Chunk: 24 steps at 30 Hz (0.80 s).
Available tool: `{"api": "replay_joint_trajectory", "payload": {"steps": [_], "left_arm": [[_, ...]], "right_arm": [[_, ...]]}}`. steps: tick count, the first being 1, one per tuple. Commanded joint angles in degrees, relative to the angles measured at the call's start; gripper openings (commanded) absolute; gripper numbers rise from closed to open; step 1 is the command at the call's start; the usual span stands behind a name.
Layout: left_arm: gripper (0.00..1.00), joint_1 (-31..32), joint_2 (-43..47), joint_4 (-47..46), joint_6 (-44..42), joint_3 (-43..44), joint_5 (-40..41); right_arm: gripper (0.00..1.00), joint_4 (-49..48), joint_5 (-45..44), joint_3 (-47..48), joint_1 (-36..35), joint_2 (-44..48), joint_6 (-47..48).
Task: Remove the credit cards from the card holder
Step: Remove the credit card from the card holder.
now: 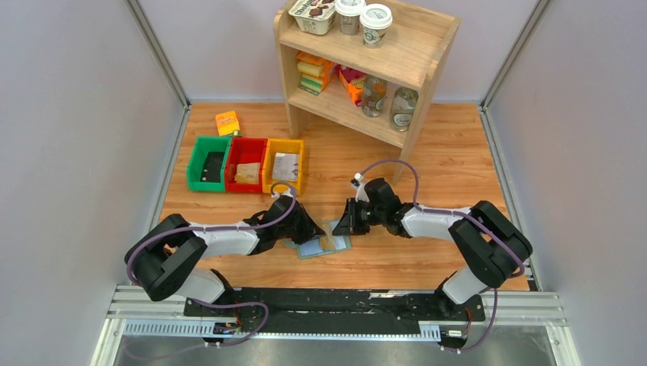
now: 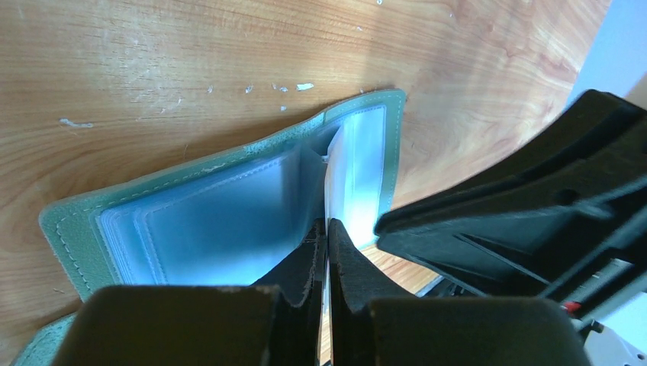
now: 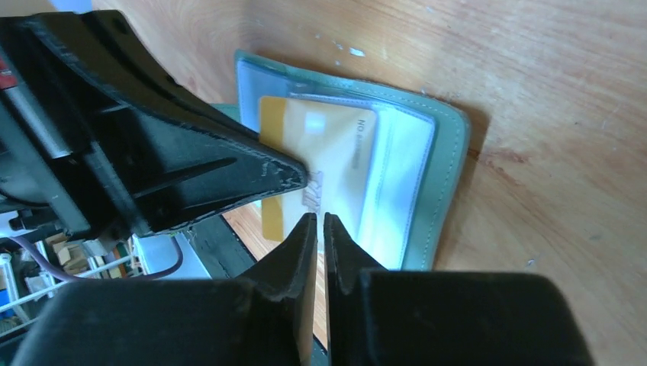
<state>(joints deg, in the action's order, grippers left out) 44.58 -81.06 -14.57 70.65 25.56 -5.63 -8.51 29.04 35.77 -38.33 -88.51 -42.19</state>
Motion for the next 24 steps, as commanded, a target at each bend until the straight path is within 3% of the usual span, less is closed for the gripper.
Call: {"api": "replay_joint_trajectory", "payload": {"steps": [1,6,15,24], "left_arm": [[0.07,-0.10,0.02,-0.81,0.54,-0.86,-0.17],[0.07,-0.10,0.11,-3.53,1.94,-2.00,-0.35],[0.14,-0.37,2.83,-11.35,5.46,-7.01,-0.26],[0.14,-0.37,6.79,-10.84,4.67,-8.60,1.40]], "right_arm": [[0.06,-4.14,2.34,1.06,-0.08,-4.03,-1.57],[0.00,-1.78,0.68,0.79,0.01,-8.34,-2.63],[0.01,2.89,-3.37,-0.52,0.44,-7.99,-3.77],[0.02,2.80,-3.64,-0.70,0.88,-8.61,-4.21]]}}
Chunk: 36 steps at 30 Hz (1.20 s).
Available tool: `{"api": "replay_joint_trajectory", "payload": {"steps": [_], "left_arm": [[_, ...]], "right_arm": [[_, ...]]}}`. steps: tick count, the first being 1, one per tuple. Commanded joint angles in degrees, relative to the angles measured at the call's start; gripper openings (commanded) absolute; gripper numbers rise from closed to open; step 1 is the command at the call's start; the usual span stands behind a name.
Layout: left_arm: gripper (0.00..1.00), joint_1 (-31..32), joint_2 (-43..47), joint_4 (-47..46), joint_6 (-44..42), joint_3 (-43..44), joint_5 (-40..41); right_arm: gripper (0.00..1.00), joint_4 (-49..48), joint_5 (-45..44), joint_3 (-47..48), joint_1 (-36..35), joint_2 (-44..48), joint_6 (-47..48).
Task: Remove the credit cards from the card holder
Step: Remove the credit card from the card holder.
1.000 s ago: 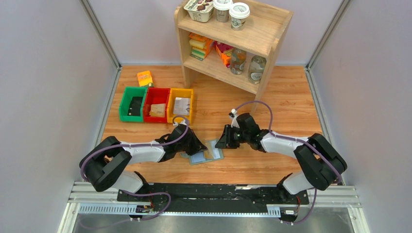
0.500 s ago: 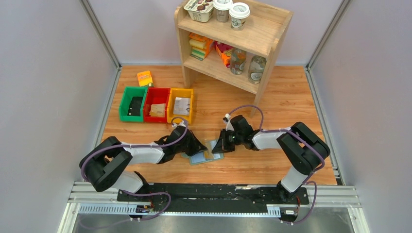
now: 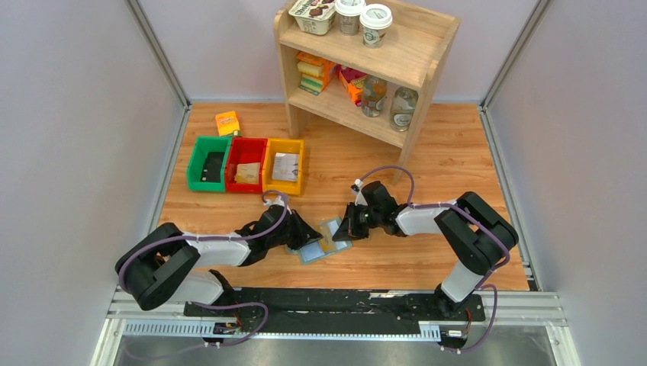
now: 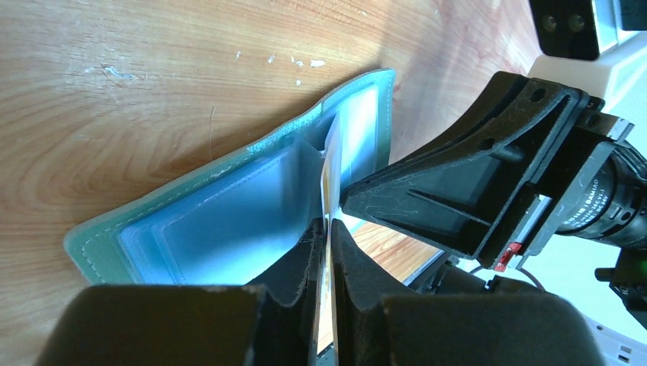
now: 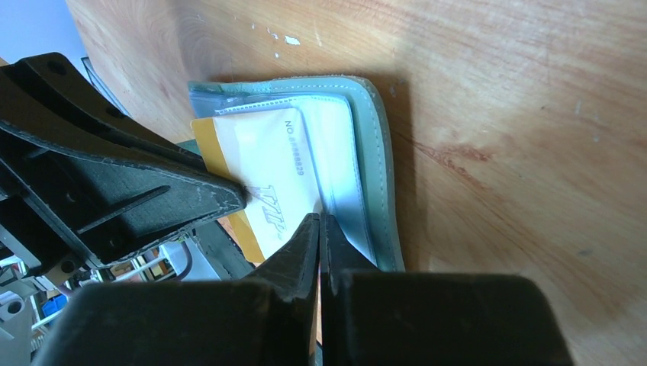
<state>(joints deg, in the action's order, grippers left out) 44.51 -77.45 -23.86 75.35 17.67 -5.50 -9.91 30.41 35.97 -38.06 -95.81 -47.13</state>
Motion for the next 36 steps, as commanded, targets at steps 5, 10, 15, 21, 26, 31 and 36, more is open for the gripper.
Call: {"api": "replay_joint_trajectory", "payload": {"steps": [5,10,15,21,26,31,36], "left_arm": [[0.14,-0.39,4.15,-1.37,0.23,-1.50,1.46],[0.10,-0.39,2.66,-2.51,-0.03,-1.06,0.84],[0.00,-0.30,2.21,-2.42,-0.12,-1.06,0.57],[0.00,-0.39,5.72,4.94,1.29,-2.02,3.56],[0.00,-0.30,11.96,9.70,2.08,-4.48,5.32],[0.00,-0.30,14.87,11.56,2.52,-6.42,8.13],[0.00,-0.48,15.39,9.27,1.29,-6.33,7.61]], "right_arm": [[0.02,4.02,-5.01,-0.90,0.80,-1.48,0.55],[0.02,4.02,-5.10,-1.07,0.89,-1.49,0.38],[0.02,4.02,-5.28,-1.34,0.97,-1.31,0.46],[0.02,3.94,-5.45,-1.42,1.06,-1.31,0.29],[0.02,3.85,-5.63,-1.51,1.15,-1.22,0.20],[0.02,3.76,-5.45,-1.51,1.24,-1.40,0.20],[0.02,3.85,-5.37,-1.42,1.24,-1.40,0.20]]}}
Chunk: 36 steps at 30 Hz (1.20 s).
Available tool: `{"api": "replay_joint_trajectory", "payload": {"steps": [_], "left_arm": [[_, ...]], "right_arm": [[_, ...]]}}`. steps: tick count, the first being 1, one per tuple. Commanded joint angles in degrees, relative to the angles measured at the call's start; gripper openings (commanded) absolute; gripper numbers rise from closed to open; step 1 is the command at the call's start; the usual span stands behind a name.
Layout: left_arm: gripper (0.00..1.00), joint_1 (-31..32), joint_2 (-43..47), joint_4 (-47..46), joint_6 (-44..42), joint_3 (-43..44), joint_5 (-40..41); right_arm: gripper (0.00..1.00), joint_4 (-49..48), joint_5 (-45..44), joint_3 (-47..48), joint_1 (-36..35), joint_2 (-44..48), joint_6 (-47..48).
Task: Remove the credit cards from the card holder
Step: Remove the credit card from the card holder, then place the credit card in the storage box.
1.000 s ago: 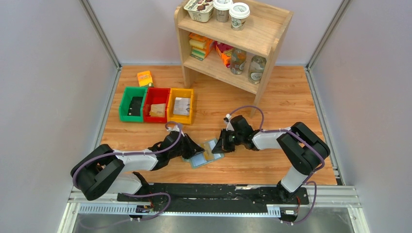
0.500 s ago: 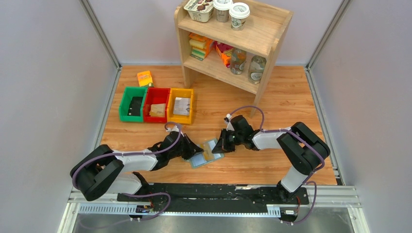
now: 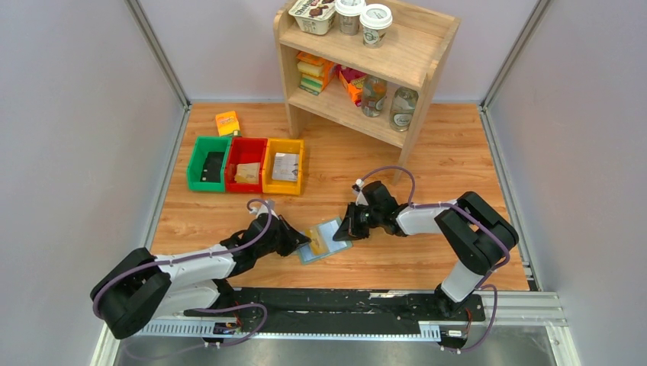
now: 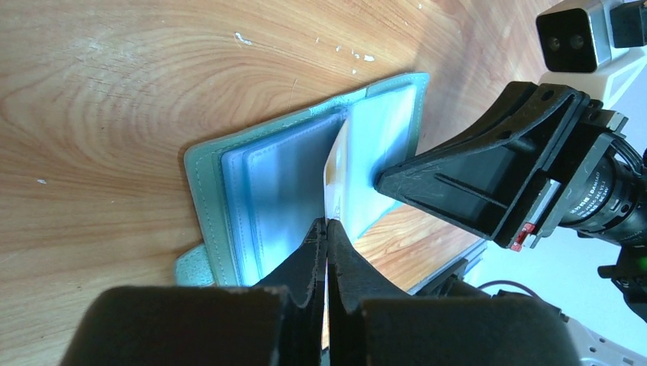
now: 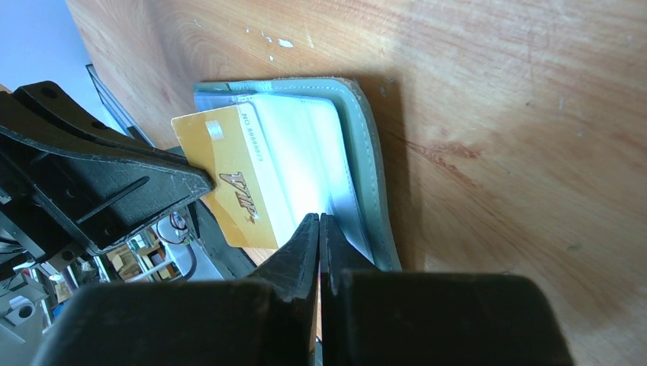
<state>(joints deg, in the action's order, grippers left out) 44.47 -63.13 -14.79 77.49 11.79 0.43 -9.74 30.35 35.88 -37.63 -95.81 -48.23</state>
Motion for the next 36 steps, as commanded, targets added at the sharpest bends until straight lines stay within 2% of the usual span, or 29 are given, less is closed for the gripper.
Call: {"api": "replay_joint_trajectory", "payload": {"steps": [1,6,10,16,21,26,28,30,32,36], "left_arm": [[0.00,-0.43,2.48,0.28,-1.11,-0.45,1.77],[0.00,-0.43,11.70,9.74,-3.22,-0.02,5.62],[0.00,-0.61,22.67,17.93,-2.88,-0.89,8.80],[0.00,-1.84,34.90,24.89,-3.58,0.07,14.77],[0.00,-11.84,38.08,24.90,-6.12,3.23,13.56],[0.00,-30.89,33.97,20.94,-9.38,7.01,4.34],[0.00,-39.14,30.19,16.56,-8.16,7.89,-1.55],[0.00,-44.09,25.97,9.62,-5.88,7.98,-7.35],[0.00,-47.79,21.84,4.61,-4.20,8.25,-7.90],[0.00,-48.51,12.62,-3.21,-3.49,11.14,-5.09]], "right_arm": [[0.02,3.59,-5.30,-1.42,0.80,-1.22,1.29],[0.02,3.32,-5.30,-1.60,0.80,-0.69,1.38],[0.02,3.41,-4.95,-1.34,0.80,-0.08,1.47],[0.06,4.90,-4.69,0.15,0.80,2.81,2.61],[0.17,8.85,-6.43,3.75,0.80,9.04,5.77],[0.40,17.46,-13.02,9.64,1.33,16.95,12.18],[0.51,20.18,-16.27,11.05,1.68,20.47,14.21],[0.63,22.65,-20.22,11.67,2.03,25.03,15.52],[0.73,24.58,-24.35,11.41,2.29,29.43,16.49],[0.93,28.53,-36.12,9.30,2.38,38.83,18.69]]}}
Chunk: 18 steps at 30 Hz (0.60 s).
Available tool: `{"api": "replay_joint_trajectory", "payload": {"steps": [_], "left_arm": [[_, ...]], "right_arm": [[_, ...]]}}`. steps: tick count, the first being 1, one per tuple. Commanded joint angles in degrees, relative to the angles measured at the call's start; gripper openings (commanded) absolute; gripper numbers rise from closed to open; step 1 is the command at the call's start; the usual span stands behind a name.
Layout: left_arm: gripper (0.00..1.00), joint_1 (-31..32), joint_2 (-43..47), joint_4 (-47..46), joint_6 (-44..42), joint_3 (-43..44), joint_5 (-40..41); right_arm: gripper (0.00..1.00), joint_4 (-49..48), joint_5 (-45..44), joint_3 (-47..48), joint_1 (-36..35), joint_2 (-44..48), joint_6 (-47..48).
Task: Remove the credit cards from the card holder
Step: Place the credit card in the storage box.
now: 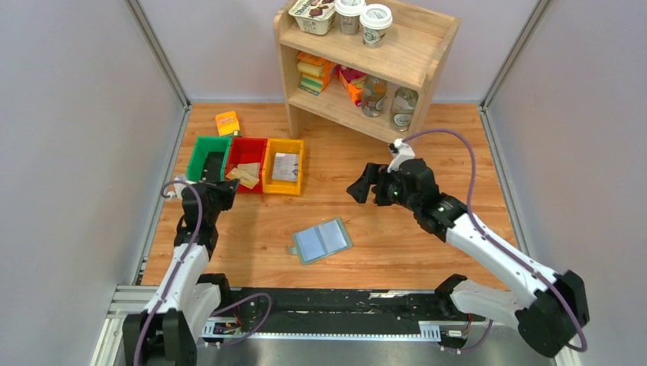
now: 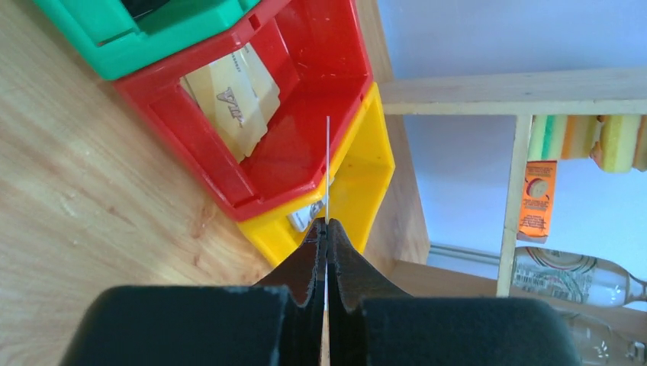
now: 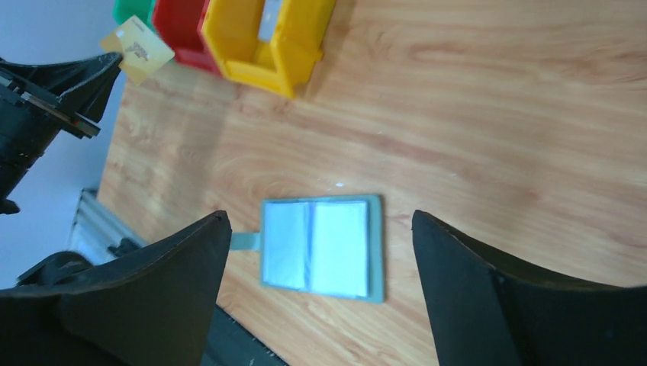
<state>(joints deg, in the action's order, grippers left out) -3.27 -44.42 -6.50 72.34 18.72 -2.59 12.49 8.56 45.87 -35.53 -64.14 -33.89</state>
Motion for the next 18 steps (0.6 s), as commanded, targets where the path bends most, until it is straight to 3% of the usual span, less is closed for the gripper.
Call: {"api": "replay_joint_trajectory", "payload": {"steps": [1,6,11,18], "left_arm": [[0.00,-0.78,-8.90,-12.47,1.76,5.26,-1.55],[0.00,-0.69,-18.13,-16.79,3.68,8.52,5.02],[0.00,-0.78,-26.23,-19.24,4.48,11.77,4.97],[0.00,-0.07,-34.23,-21.18,5.89,12.30,4.61]], "right_arm": [[0.95,7.27,-17.40,-1.30,0.37,9.19,4.97],[1.00,11.67,-28.67,-2.80,0.46,19.21,7.78],[1.00,12.91,-36.49,-5.08,0.46,26.51,9.89],[1.00,14.40,-38.53,-5.70,0.55,28.63,9.72]]}}
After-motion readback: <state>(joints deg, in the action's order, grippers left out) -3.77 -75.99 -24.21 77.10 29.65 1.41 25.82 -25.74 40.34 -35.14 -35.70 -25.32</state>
